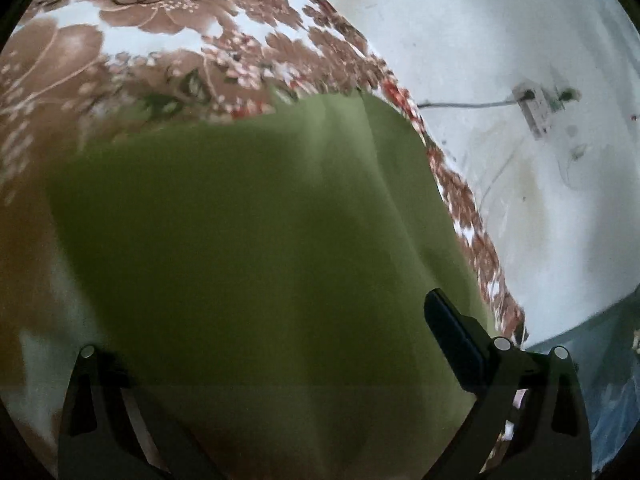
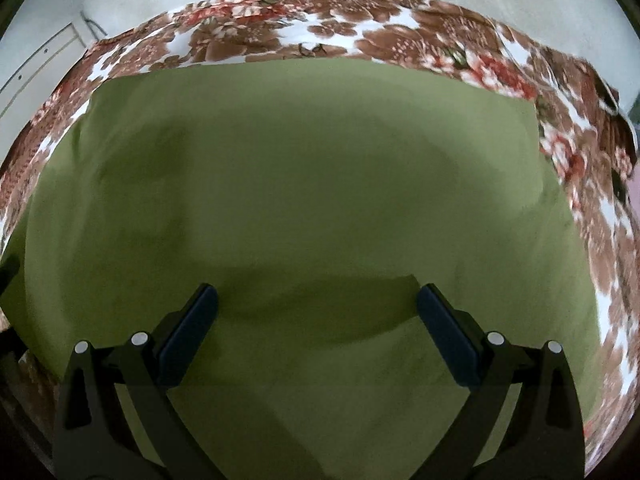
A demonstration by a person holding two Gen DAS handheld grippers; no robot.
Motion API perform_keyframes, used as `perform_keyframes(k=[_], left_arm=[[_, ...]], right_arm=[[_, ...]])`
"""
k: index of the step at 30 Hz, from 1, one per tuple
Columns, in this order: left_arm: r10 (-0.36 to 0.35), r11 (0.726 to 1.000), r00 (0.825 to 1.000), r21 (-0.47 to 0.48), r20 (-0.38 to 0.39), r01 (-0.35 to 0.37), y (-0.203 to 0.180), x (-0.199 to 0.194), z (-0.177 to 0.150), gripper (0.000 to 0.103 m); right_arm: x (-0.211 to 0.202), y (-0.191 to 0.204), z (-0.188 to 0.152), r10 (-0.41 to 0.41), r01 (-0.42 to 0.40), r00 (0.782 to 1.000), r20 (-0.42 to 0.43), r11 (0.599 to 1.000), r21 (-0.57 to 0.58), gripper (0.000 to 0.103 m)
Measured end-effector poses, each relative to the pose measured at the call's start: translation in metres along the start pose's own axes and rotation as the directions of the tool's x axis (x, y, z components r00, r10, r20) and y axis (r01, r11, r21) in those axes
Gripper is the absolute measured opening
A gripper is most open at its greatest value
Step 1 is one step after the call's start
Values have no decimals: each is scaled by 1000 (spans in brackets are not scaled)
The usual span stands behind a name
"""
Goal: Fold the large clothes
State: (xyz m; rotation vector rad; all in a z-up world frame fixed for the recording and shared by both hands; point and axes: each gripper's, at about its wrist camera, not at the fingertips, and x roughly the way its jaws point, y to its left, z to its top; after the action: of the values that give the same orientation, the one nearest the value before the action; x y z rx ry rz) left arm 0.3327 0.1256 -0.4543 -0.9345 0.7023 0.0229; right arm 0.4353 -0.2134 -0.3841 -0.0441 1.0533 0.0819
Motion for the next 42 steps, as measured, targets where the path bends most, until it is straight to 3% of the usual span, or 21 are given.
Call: perform_keyframes(k=[3,7,9,12,15,21,23,24,25,27,29,31,33,36,40,42], left_arm=[[24,999,1000,20,8,-25,-6,8,6,98],[-78,997,997,15,-2,78,-23,-12,-4,98],[-91,995,996,30,-13,91,-24,-14,-11,98],[-46,998,998,33,-40,47,-11,3,-16,98],[-17,994,999,112,-33,20,-21,14,-9,98],[-141,983,990,116,-15,142,-43,12,6,97],[-124,984,992,127,-33,127,-31,19,-4,97],[-113,986,992,114,-49,118,-22,24,-7,93],[-86,987,995,134,-43,91,-15,26,-11,82],[-60,981,997,179,-51,68,-20,28,-12,79],[-53,983,997,174,-63,63,-26,29,-9,62],[-60,988,996,141,-68,70,-30,27,-6,32],[-76,989,996,119,-56,82,-37,23,-4,22],[-80,988,996,129,-48,86,-42,23,-6,17],[-69,994,993,81,-95,77,-16,38,-12,14],[-51,989,995,133,-89,62,-36,26,-5,13]], right_arm=[[0,-2,-3,0,0,1000,-2,1000,27,98],[-3,-4,-3,-4,4,1000,-7,998,55,98],[-3,-6,-4,-8,9,1000,-8,997,74,98],[-2,-5,-6,-18,19,1000,-12,996,83,98],[-1,-4,-5,-30,32,999,-17,994,100,98],[3,-3,-3,-47,51,998,-31,990,131,98],[2,-3,-3,-58,63,998,-35,988,138,98],[1,-3,-3,-64,69,997,-36,988,140,98],[0,-2,-3,-75,80,996,-38,987,142,98],[-2,-1,-2,-96,101,994,-43,985,140,98],[-9,-2,0,-139,142,990,-29,980,138,98],[-18,-6,3,-198,198,980,-15,971,135,98],[-22,-11,7,-221,221,975,-13,966,137,98],[-16,-18,13,-226,226,974,-16,966,125,98],[13,-19,14,-177,179,983,-45,982,63,98],[19,-19,9,-175,178,983,-47,982,63,98]])
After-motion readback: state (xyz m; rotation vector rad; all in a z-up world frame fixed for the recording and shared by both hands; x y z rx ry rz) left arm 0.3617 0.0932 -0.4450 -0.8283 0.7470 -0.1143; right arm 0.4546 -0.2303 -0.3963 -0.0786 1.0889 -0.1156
